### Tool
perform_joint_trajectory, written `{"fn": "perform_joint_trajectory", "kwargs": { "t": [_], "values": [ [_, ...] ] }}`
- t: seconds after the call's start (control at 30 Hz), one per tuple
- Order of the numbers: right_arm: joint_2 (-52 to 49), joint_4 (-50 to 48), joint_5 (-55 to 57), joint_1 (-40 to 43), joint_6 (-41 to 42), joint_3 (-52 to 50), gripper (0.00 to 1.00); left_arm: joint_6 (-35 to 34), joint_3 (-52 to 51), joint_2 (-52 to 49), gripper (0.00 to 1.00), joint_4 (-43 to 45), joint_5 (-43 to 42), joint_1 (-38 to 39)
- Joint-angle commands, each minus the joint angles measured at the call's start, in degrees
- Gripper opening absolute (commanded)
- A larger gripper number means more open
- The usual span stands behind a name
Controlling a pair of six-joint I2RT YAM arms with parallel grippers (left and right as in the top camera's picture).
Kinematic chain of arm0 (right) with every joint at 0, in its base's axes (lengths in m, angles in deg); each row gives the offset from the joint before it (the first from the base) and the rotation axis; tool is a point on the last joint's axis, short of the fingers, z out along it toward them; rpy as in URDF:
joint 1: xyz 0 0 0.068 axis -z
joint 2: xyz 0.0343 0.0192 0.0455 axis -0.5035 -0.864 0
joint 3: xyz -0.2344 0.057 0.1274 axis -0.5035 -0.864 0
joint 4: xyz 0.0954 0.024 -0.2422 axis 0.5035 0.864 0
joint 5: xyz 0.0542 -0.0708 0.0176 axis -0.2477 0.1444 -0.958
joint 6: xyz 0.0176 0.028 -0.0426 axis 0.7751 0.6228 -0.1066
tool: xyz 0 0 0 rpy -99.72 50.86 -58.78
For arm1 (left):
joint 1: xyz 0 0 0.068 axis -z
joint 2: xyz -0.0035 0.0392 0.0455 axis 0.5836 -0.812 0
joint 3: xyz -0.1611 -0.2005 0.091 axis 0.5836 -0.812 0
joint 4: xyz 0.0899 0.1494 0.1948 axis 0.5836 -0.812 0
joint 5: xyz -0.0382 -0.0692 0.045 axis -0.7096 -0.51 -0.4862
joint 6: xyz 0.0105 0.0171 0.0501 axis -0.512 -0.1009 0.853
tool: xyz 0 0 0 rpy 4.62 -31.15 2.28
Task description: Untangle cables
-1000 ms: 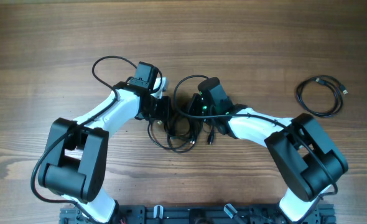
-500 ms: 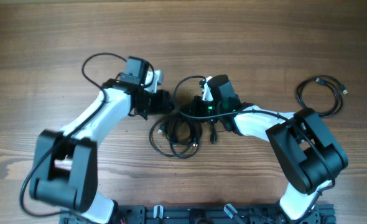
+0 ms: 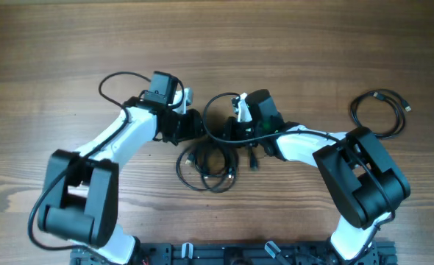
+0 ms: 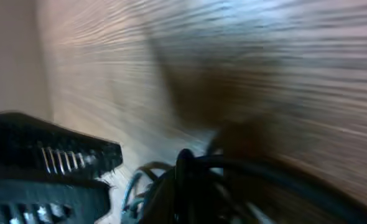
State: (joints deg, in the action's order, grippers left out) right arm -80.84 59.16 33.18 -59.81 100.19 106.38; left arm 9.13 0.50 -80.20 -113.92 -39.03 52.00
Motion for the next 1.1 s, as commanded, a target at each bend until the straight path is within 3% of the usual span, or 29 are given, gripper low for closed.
{"fn": "perform_joint_trajectory", "kwargs": {
  "t": [0.0,0.07,0.23,0.37,0.5,0.7,0.97,1.07],
  "values": [
    [-1.11,2.99,8.04,-0.35,-0.92,-0.52,0.04,-2.21,-1.14,-2.47,0.45,0.48,-0.92,1.92],
    [-1.11,3.72,10.34,-0.52,-0.72,-0.52,0.04,-3.85,-1.14,-2.93,0.49,1.64,-0.92,3.08],
    [-1.11,4.00,11.69,-1.16,-0.33,-0.52,0.04,-8.44,-1.14,-3.06,0.49,4.92,-0.42,4.96],
    [-1.11,3.98,11.69,-1.16,-0.35,-0.52,0.04,-13.88,-1.20,-3.17,0.39,4.24,5.07,5.25],
    [-1.11,3.87,11.69,-1.16,-0.35,-0.52,0.04,-14.23,-1.31,-4.44,0.33,2.95,5.60,5.62],
    [-1.11,3.78,11.69,-1.16,-0.39,-0.52,0.04,-14.23,-1.33,-5.53,0.36,3.28,5.53,8.74],
    [-1.11,3.76,11.67,-1.16,-0.39,-0.52,0.04,-21.59,-1.31,-5.51,0.26,4.28,5.35,9.38],
    [-1.11,3.74,11.67,-1.16,-0.55,-0.52,0.04,-21.73,-1.31,-5.51,0.28,6.05,5.33,9.31]
  ]
}}
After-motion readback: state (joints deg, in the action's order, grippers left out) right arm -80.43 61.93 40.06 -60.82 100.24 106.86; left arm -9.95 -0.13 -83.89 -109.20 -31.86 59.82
